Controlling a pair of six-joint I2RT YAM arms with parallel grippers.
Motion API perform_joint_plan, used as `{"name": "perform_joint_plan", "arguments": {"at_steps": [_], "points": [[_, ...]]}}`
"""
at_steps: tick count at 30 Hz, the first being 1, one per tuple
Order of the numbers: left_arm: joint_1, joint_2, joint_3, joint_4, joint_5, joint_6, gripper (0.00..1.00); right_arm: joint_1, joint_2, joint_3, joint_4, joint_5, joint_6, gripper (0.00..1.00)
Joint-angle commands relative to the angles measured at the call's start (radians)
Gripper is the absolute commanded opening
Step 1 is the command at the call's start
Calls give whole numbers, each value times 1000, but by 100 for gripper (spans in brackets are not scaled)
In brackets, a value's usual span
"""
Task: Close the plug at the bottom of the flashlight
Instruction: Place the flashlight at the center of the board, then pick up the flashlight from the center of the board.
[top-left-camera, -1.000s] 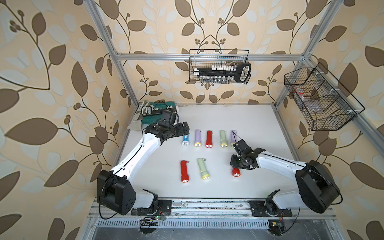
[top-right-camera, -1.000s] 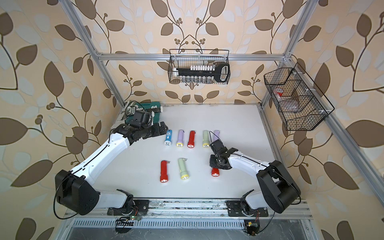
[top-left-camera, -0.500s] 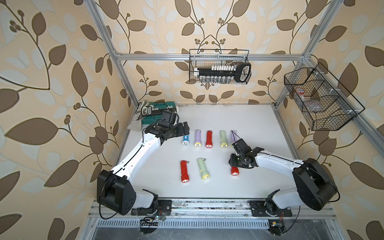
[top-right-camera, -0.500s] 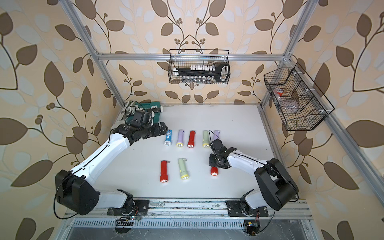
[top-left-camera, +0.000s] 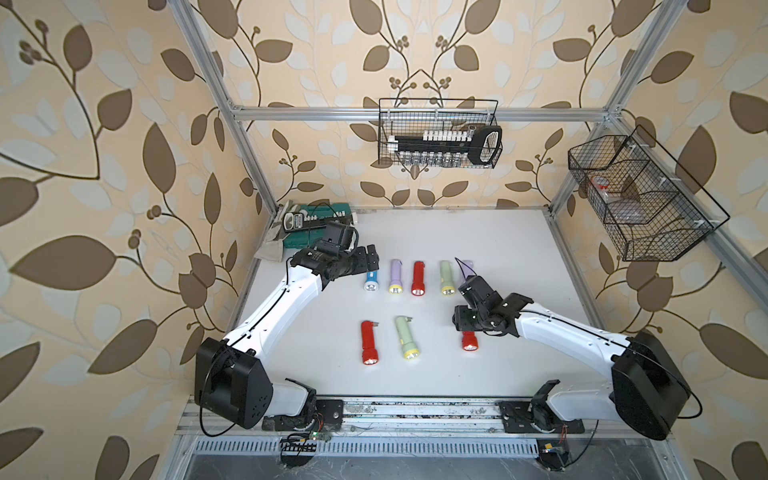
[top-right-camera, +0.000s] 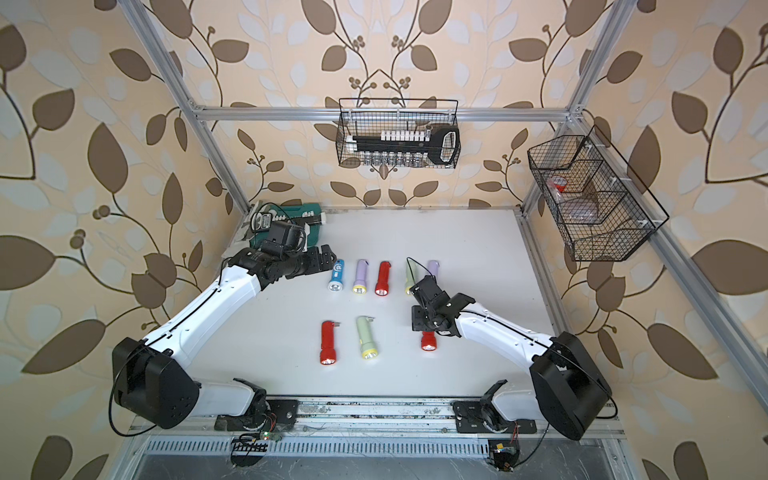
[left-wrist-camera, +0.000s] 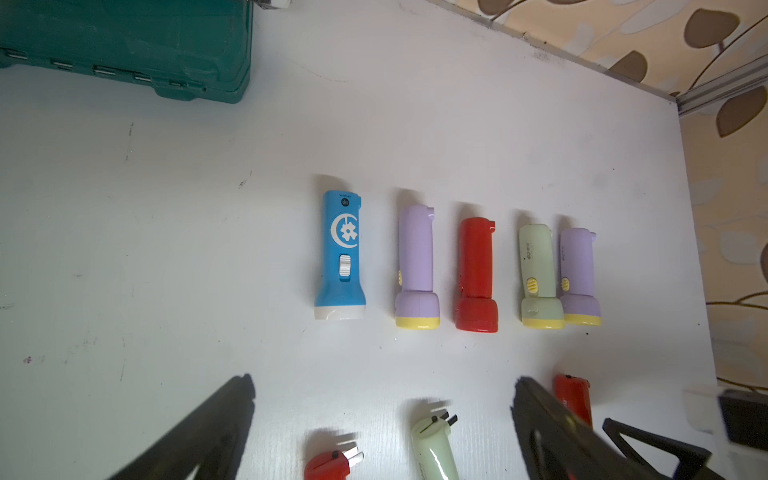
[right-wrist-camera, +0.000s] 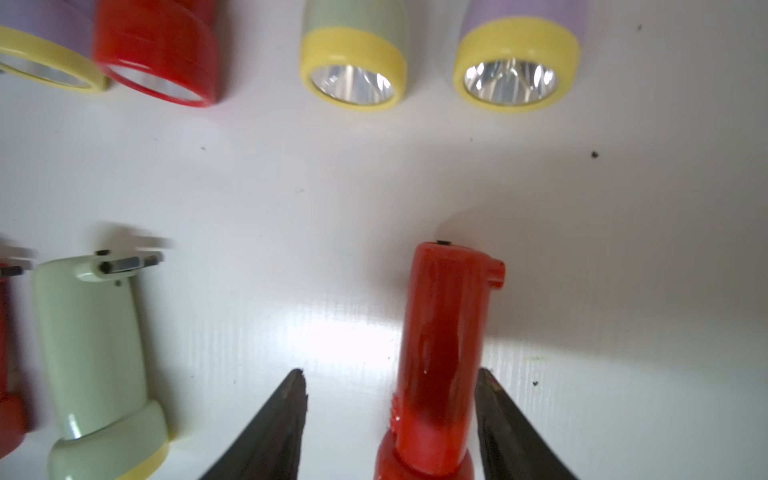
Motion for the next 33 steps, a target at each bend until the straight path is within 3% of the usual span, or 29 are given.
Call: {"name": "perform_joint_plan", "arguments": {"at_steps": [1,6,14,25,33], "points": [[5,16,0,12,-21,25,99,71,-32,64,-60,87,-19,61],[11,49,-1,8,-75,30,99,219,38,152,-74,132,7,61],[64,114,17,-3,-90,28,99,372,300,307,-32,108,60,61],[252,114,-11,41,68,-93,99,384,553,493,-54,36,107,61],[352,137,-25,54,133,-160,99,383,649,547,-96,75,131,56]]}}
